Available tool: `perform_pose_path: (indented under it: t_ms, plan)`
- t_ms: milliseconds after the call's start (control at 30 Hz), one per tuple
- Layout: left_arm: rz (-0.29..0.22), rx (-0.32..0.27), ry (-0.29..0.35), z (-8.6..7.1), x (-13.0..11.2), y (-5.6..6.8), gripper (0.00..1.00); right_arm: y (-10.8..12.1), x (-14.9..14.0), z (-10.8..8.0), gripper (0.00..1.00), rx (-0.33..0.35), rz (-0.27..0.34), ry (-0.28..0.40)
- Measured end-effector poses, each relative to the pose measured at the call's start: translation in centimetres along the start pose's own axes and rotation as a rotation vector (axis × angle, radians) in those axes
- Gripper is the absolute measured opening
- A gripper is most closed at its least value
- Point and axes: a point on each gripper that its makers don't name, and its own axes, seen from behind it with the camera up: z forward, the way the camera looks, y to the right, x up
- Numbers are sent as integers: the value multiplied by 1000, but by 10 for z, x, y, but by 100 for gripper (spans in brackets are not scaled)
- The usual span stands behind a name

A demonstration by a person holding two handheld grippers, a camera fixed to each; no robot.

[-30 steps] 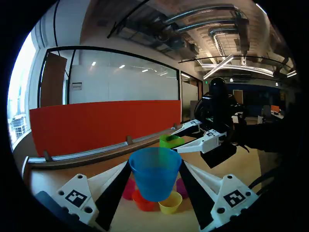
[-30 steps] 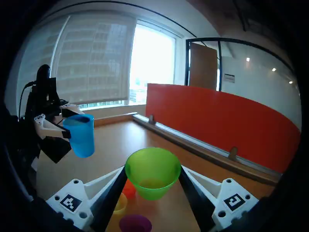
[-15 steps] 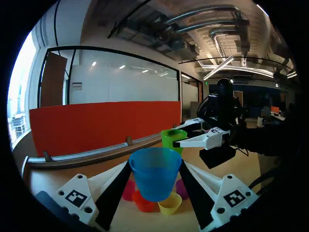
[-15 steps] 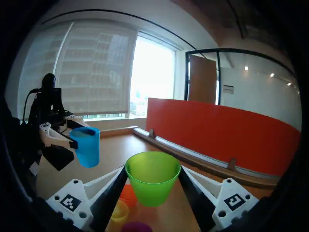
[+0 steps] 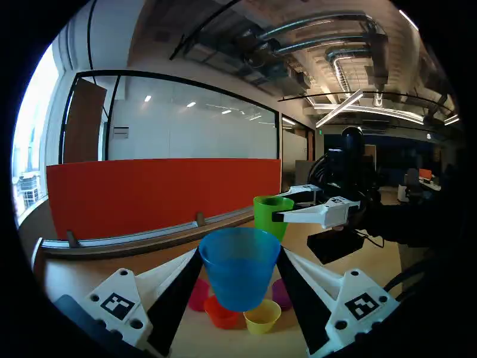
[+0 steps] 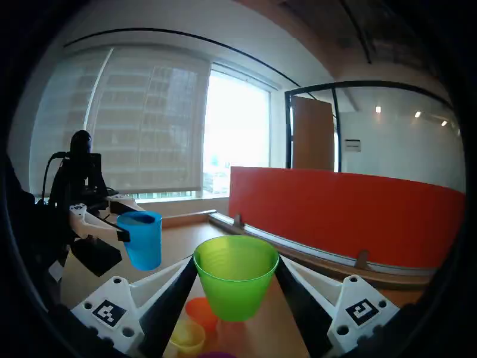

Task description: Pour water

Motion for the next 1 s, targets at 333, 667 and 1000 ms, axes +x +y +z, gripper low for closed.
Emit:
perform_pose_path:
  t_ms: [333,667,1000]
  plan:
    - [20,13,3,0,4,-5,86,-4,-3,1,93,21,-20,-9]
    - [45,15,5,0,5,-5,86,-7,-3,0,93,41,-25,-19]
    - [69,24,9,0,11,-10,86,-14,-6,-3,92,67,-19,-27]
